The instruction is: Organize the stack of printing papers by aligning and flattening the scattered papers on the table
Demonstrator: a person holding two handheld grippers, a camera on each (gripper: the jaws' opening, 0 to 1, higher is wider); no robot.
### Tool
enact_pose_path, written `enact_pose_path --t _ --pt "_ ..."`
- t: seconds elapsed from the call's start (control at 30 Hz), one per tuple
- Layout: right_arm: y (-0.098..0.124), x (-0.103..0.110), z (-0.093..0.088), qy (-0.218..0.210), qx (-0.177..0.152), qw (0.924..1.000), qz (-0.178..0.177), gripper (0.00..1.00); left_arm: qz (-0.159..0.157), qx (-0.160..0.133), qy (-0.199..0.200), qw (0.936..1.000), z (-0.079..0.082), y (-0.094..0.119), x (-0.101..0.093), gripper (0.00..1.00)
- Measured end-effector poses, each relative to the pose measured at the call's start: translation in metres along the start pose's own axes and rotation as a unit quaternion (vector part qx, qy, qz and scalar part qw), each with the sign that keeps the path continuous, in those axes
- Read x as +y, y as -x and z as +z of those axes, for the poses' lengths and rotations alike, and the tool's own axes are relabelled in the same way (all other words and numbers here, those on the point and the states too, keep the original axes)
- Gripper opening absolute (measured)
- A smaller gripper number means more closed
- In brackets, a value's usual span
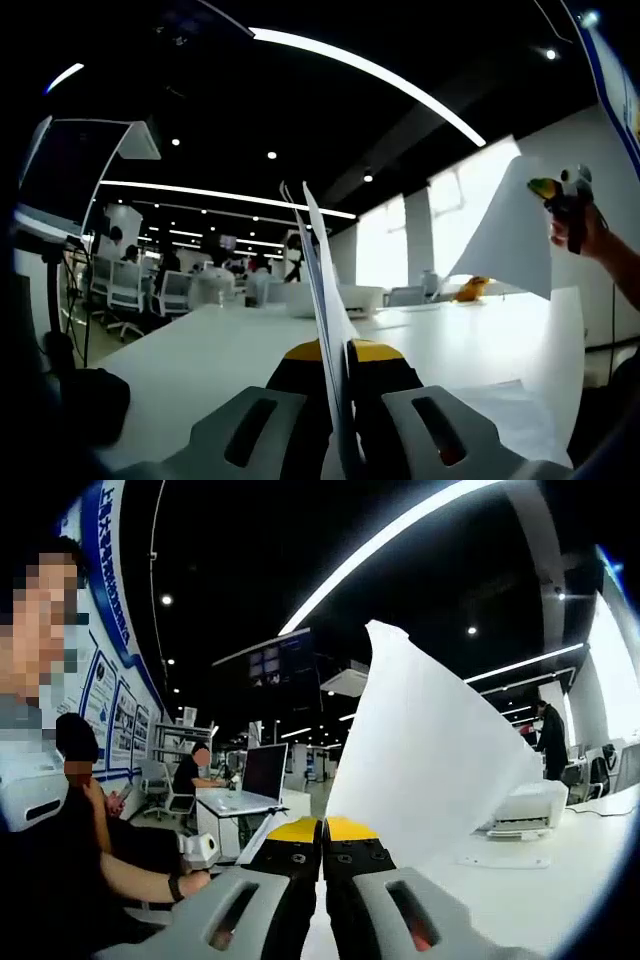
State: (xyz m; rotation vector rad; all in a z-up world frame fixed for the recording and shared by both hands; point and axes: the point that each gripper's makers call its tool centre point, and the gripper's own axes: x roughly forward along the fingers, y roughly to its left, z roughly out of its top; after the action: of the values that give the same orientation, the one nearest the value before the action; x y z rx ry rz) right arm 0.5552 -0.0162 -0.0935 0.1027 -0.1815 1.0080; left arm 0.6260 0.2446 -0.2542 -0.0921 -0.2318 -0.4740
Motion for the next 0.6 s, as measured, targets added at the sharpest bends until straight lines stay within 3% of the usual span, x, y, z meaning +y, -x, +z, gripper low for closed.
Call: enact_pose_path --t 0.47,0.6 --pt "-0.002 0.012 -0.004 0.004 0.007 0.9995 0.03 0.0 0.0 0.0 0.0 1.0 0.0 0.0 -0.001 0.08" --pt "-0.002 0.021 -0.005 -0.001 0.012 0.9985 0.054 0.0 0.0 -0.001 0.0 1.0 0.001 0.0 -0.001 0.08"
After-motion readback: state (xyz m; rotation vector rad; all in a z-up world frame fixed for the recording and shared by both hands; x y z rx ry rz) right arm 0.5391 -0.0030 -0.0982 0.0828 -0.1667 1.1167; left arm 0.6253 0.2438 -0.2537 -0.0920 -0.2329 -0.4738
